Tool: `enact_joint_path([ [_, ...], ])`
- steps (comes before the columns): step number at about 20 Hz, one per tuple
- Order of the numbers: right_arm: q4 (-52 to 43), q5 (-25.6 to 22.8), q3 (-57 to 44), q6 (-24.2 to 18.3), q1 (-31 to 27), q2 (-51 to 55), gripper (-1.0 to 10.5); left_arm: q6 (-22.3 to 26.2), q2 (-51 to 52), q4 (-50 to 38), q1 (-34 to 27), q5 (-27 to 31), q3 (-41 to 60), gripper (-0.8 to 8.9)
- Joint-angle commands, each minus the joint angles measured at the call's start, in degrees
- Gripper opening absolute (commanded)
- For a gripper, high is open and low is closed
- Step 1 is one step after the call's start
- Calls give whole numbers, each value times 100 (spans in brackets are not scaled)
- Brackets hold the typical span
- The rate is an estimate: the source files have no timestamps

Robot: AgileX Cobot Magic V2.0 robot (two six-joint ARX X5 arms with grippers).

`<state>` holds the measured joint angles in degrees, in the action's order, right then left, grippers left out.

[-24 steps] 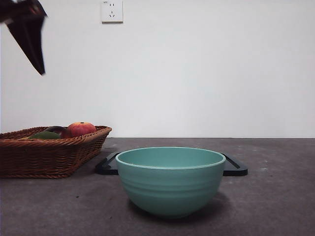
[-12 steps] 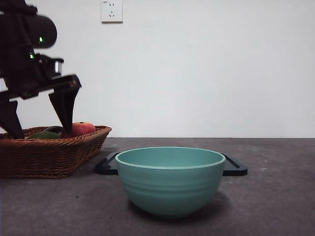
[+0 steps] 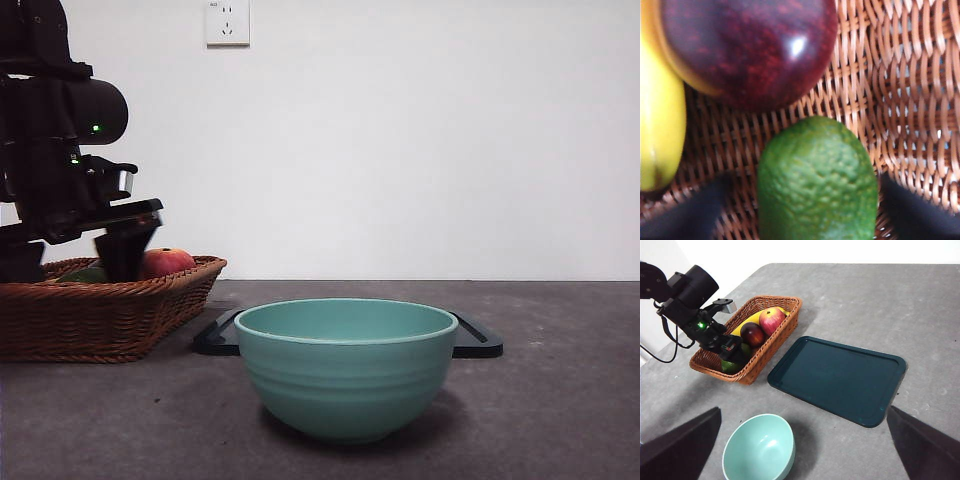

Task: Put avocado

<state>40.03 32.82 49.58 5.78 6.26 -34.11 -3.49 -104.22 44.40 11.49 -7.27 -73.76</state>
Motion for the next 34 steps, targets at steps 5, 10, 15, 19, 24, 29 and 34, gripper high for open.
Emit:
enact_joint_path([
  [5, -61, 15, 111, -48, 11, -17, 662, 66, -17, 994, 17, -72, -828, 176],
  [10, -59, 15, 111, -48, 9, -15, 662, -195, 782, 1515, 348, -627, -1161, 176],
  [15, -57, 15, 111, -46, 9, -15, 662, -385, 1475, 1825, 1290, -802, -1161, 176],
  [19, -55, 15, 111, -44, 9, -15, 662, -391, 1534, 1895, 2221, -802, -1158, 176],
  [24, -57, 15, 111, -44, 9, -17, 662, -505, 1344, 1486, 3141, -798, -1156, 175],
  [29, -57, 15, 111, -44, 9, -15, 662, -627, 855, 1259, 3713, -776, -1152, 175],
  [34, -59, 15, 111, -46, 9, -15, 662, -627, 9, 962, 4013, -686, -1152, 175],
])
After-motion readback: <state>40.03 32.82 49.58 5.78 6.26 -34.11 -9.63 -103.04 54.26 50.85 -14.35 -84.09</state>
